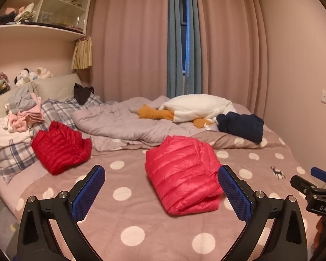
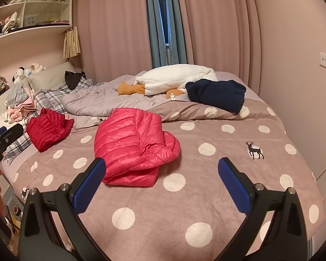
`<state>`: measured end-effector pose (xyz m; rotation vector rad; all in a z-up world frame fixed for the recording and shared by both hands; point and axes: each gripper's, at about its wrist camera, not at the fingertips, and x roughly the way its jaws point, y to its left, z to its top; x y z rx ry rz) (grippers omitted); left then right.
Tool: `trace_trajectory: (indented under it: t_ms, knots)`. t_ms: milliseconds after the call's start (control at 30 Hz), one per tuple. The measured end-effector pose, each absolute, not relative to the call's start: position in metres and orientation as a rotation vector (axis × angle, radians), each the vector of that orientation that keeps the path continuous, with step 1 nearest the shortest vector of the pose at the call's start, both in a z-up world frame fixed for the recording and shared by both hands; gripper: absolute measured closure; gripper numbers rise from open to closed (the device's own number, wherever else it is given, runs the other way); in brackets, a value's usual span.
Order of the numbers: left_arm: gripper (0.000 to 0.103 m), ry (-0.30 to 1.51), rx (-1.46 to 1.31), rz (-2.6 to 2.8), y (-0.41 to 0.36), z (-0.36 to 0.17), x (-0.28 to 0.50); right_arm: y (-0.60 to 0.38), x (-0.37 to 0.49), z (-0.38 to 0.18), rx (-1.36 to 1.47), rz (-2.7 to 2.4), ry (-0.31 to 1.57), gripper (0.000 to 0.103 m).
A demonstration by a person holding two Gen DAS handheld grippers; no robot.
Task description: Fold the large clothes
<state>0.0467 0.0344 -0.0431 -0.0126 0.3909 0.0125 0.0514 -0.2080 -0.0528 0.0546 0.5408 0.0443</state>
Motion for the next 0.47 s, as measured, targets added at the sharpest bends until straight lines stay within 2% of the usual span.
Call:
trace_trajectory:
  t_ms: [300,467]
  knots:
    - [0.001,0.422,-0.079,-0.027,0.044,-0.045,0.048,-0.211,0.05,-0.054,0.039,0.019,0.555,0.0]
    - [0.001,0.362,-0.092,-0.006,0.05,-0.043,0.042,-0.214,0.05,-0.056,0.04,0.013,0.564,0.0]
